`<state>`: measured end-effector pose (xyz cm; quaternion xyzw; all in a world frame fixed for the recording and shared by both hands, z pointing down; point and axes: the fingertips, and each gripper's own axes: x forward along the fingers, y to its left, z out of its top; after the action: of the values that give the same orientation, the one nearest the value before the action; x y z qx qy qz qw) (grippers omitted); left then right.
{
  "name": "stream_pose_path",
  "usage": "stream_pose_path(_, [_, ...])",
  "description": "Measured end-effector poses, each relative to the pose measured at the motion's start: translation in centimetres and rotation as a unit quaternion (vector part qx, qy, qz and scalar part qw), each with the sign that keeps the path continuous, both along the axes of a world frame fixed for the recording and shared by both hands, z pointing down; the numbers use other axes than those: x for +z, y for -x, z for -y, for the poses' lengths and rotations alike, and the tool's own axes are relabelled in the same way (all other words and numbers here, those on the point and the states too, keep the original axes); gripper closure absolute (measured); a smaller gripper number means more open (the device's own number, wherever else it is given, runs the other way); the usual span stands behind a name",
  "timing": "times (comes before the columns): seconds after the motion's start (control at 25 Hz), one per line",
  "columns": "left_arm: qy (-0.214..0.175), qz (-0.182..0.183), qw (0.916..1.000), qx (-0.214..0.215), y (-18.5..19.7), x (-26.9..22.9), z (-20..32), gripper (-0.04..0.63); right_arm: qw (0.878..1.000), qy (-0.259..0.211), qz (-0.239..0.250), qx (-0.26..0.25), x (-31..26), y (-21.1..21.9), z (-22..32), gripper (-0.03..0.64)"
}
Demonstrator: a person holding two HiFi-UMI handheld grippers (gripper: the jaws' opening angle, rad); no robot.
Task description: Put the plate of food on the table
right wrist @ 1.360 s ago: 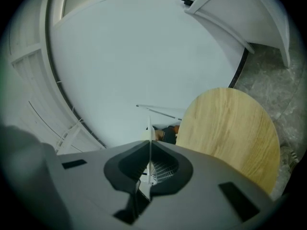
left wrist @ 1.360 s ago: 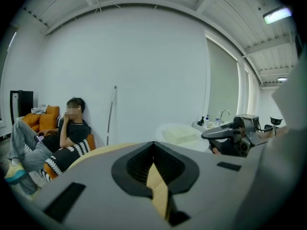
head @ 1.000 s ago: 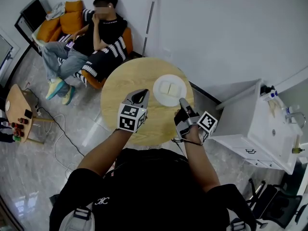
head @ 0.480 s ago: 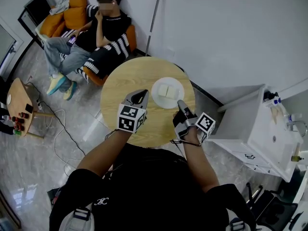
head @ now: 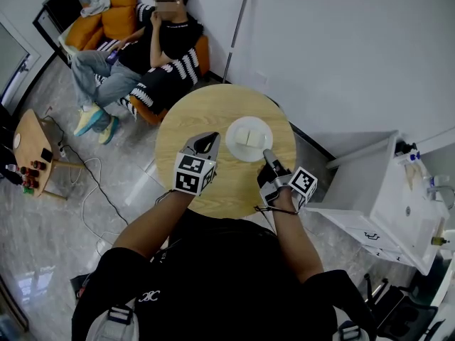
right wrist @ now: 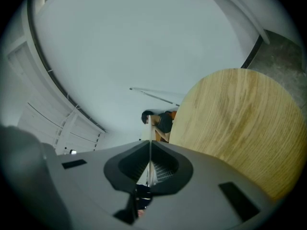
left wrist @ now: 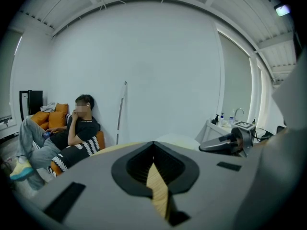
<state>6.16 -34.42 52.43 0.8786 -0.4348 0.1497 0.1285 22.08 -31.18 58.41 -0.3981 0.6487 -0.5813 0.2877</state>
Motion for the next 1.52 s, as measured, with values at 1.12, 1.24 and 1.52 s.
stream_pose_path(1.12, [0.029,0.006,0.9994,-0.018,5.2,1.5,1.3,0.588,0.992,0.082,-0.044,-0.081,10.0,4.4,-0.2,0.597])
stream_pose_path(1.24, [0.03,0.008,0.9994,-0.018,5.8,1.4,1.6,0.588,0.992,0.092,-0.044,-0.076,10.4,4.5,-0.2,0.597])
stream_pose_path(1.52, [0.022,0.009,0.9997,-0.009,6.6,0.7,2.5,0.588,0.992,0.099,-0.043,-0.068,11.4,5.0,-0.1,0.597])
